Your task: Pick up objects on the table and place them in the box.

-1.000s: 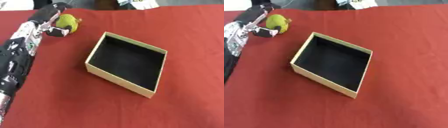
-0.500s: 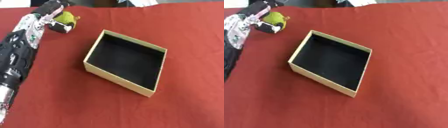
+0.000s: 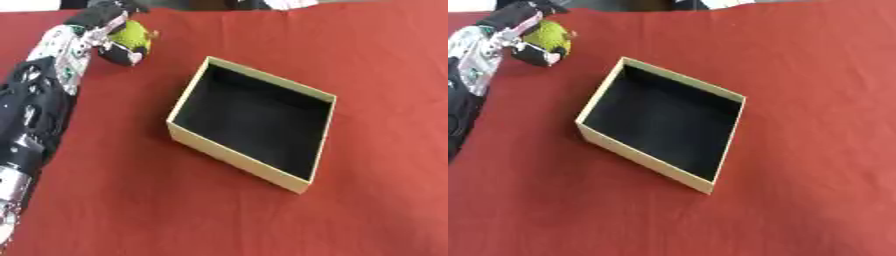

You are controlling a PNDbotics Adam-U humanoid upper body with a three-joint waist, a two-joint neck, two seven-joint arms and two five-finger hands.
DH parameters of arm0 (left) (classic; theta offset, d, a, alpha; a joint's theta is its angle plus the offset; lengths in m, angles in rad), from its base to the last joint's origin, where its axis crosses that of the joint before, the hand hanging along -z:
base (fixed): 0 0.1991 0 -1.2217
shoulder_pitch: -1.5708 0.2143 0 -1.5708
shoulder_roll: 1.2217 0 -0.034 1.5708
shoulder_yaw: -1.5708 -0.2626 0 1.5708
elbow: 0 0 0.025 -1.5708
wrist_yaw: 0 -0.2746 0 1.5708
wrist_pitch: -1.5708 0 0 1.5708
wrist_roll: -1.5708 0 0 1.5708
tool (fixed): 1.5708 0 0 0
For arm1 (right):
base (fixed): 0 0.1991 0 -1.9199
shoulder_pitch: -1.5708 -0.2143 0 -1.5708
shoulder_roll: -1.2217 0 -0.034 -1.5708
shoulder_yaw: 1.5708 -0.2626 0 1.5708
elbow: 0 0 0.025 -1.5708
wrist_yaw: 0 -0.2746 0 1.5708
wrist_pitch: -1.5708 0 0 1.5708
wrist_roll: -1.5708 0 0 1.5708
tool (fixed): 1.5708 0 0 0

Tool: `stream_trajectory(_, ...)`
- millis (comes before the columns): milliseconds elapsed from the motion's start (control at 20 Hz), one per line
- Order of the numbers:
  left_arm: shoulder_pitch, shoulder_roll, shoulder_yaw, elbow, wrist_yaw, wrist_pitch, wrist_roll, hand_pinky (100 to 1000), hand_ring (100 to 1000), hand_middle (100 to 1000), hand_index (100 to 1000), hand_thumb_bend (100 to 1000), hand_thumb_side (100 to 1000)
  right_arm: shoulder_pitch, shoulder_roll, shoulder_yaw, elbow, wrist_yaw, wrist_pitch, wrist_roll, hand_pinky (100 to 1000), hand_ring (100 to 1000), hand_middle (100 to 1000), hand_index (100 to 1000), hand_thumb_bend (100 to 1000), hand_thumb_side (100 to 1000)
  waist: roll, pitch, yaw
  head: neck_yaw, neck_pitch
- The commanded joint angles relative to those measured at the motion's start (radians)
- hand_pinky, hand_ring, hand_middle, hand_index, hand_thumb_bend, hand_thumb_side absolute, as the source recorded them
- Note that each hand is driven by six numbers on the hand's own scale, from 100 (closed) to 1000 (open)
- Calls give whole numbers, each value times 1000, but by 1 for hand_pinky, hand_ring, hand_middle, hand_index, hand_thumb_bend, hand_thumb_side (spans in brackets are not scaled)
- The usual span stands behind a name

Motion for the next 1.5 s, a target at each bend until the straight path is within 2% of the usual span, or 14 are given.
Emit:
stream_trajectory(50, -15, 31, 16, 1, -13, 11, 21, 821, 863, 803, 908, 202, 100, -9, -16, -4, -18, -4, -1, 0, 772, 711, 604, 771, 122, 555, -3, -20, 0, 4, -16)
stream_trajectory(350, -7, 31, 13, 5, 12, 7, 52, 707, 763, 696, 824, 106, 100, -3, -17, -7, -18, -3, 0, -4, 772, 711, 604, 771, 122, 555, -2, -20, 1, 1, -12)
stream_trajectory(700, -4, 37, 2, -24, -27, -2, 127, 534, 577, 510, 660, 100, 100, 0, -16, -8, -18, -3, 2, -7, 772, 712, 604, 771, 121, 554, -1, -24, 2, 3, -8)
stream_trajectory(850, 0, 39, -3, -41, -61, -6, 179, 516, 555, 495, 641, 118, 100, 2, -16, -9, -18, -3, 2, -8, 772, 712, 604, 771, 121, 554, -2, -26, 4, 3, -6)
stream_trajectory(1100, 10, 36, -9, -68, -63, -40, 208, 540, 575, 531, 689, 135, 100, 5, -15, -11, -18, -3, 2, -10, 772, 712, 604, 770, 120, 554, -5, -28, 6, 0, -6)
stream_trajectory(1500, 24, 27, -29, -193, 46, -104, 218, 530, 567, 517, 683, 100, 100, 7, -15, -16, -18, -2, 1, -14, 773, 712, 604, 770, 120, 553, -7, -29, 9, -5, -6)
